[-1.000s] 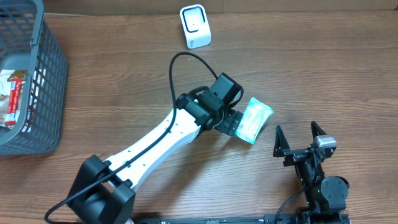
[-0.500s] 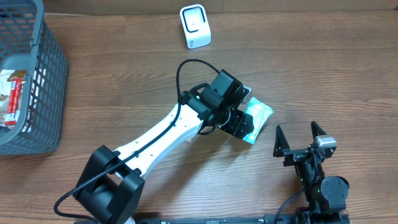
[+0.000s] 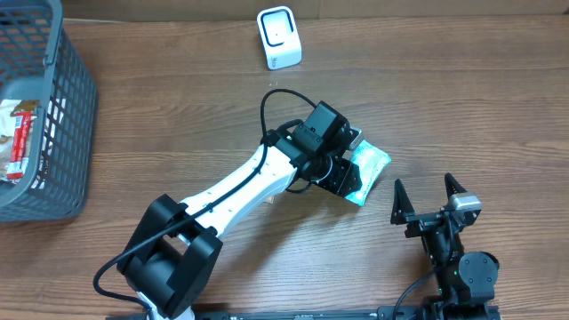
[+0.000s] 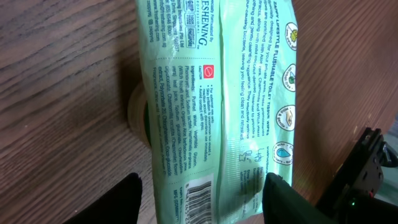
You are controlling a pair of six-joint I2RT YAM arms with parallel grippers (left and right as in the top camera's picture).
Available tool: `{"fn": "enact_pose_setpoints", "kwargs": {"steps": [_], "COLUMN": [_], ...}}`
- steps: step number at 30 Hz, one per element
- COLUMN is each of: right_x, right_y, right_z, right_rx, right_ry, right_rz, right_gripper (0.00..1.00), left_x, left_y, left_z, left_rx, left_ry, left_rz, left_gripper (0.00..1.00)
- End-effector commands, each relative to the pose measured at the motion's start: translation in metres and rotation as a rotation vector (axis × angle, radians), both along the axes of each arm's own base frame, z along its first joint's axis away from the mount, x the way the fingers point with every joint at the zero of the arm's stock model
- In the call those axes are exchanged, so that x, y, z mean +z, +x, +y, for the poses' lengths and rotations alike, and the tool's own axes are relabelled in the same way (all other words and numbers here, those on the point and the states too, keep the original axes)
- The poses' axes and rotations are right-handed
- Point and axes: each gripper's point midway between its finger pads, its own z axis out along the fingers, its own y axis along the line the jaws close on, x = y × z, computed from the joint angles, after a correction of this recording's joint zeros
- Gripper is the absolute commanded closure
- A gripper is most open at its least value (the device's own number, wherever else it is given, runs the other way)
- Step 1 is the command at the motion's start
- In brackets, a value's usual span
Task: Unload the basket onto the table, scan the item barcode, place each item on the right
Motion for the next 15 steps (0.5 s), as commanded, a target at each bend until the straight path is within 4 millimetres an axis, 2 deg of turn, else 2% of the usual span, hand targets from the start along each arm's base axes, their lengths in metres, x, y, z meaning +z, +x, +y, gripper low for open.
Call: {"fn": "enact_pose_setpoints", "kwargs": {"steps": [1,6,15], "right_x": [-0.0041,-0.0041,-0.004], "right_y": [0.0008,0.0008,0.0008], "right_z": [-0.0016,-0.0016,-0.0016], "right_rx": [-0.009,-0.009,-0.009], "right_ry": [-0.006,-0.006,-0.006], "right_rz": [0.005,0.005,0.004], "right_gripper": [0.0,0.0,0.0], "left_x": [-0.0015,-0.0026,-0.0061], "left_y": [-0.0013,-0.003,-0.0076], "left_z": [-0.0034,-0.0021,0.0017], "left_rx": [-0.003,-0.004,-0.004], "left_ry": [-0.01,-0.003,0.015], "left_rz": [0.017,0.024,0.044], "left_gripper": [0.49,0.59,0.6]}}
